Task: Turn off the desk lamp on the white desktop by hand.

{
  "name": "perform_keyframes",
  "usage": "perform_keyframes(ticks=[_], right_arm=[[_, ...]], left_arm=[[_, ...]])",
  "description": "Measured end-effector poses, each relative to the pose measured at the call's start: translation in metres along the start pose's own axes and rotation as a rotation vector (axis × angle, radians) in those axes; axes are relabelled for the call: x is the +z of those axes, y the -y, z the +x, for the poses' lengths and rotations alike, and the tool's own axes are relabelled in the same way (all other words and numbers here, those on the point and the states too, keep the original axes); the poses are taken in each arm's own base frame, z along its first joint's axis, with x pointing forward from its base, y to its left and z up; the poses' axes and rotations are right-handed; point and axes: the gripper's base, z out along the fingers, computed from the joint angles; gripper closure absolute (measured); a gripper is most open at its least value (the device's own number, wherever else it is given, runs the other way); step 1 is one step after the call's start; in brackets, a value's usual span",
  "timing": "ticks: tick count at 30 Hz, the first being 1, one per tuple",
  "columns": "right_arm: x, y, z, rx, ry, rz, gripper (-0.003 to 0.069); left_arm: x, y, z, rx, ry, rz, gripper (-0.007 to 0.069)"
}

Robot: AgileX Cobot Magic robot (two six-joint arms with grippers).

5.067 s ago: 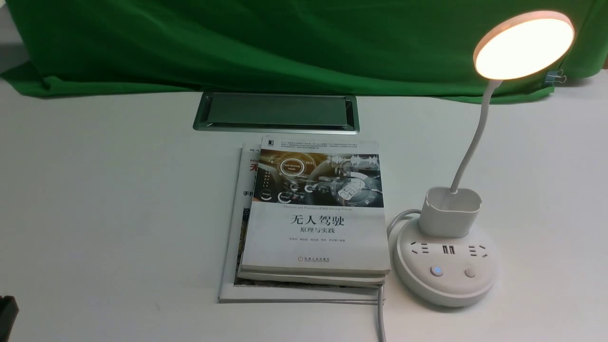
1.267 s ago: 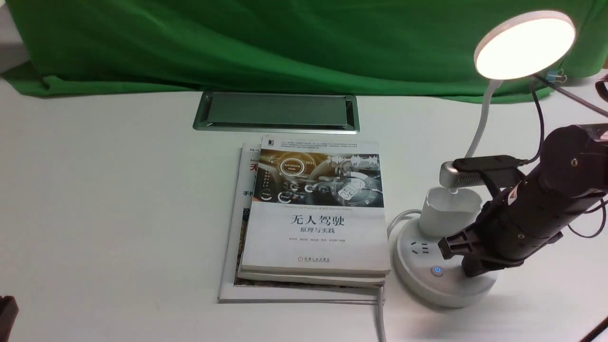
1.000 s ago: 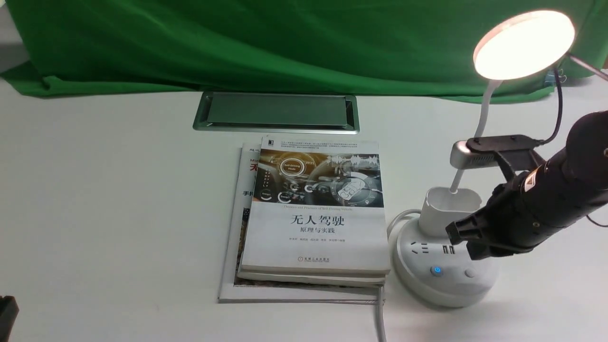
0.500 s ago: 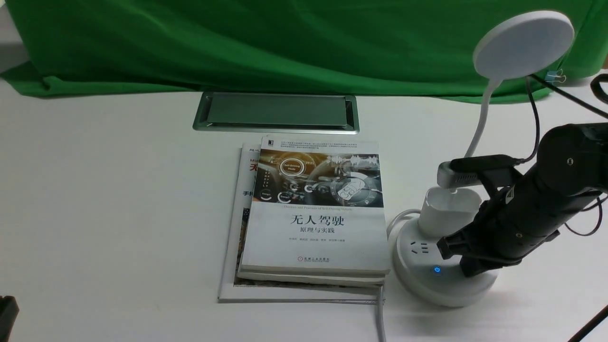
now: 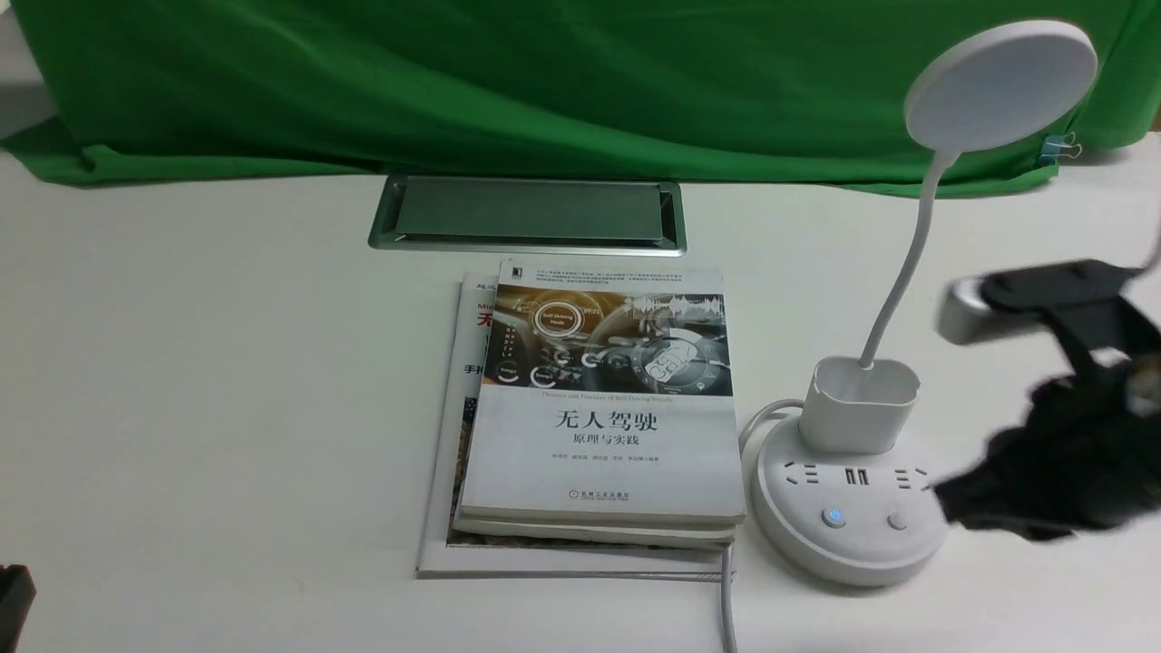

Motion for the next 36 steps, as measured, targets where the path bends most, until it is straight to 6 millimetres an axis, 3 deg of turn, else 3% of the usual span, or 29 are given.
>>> perform_keyframes(ticks=[5,11,16,20,25,26,27,28,31,36], right_arm=[[-0.030,-0.001,0.029,-0.010,0.055,-0.004,0.0610],[-0.063,-0.003,0.036,-0.022,0.237,-0.010,0.0610],[-0.077,-0.003,0.037,-0.026,0.369,-0.013,0.0604],[-0.082,0.001,0.050,-0.056,0.504,0.014,0.0601],[-0.058,0.021,0.106,-0.033,0.729,0.149,0.0613],[-0.056,0.022,0.109,-0.029,0.737,0.154,0.0613],[-0.044,0.026,0.129,-0.014,0.796,0.196,0.0612],[-0.043,0.027,0.131,-0.011,0.803,0.199,0.0612],[-0.015,0.031,0.167,0.008,0.890,0.250,0.0612],[-0.011,0.030,0.180,-0.002,0.974,0.274,0.0612]], left_arm=[[0.000,0.000,0.000,0.000,0.000,0.000,0.0605],[0.000,0.000,0.000,0.000,0.000,0.000,0.0605],[0.000,0.000,0.000,0.000,0.000,0.000,0.0605],[0.000,0.000,0.000,0.000,0.000,0.000,0.0605],[0.000,0.000,0.000,-0.001,0.000,0.000,0.0605],[0.000,0.000,0.000,-0.001,0.000,0.000,0.0605],[0.000,0.000,0.000,0.000,0.000,0.000,0.0605],[0.000,0.000,0.000,0.000,0.000,0.000,0.0605],[0.000,0.000,0.000,0.000,0.000,0.000,0.0605],[0.000,0.000,0.000,0.000,0.000,0.000,0.0605]])
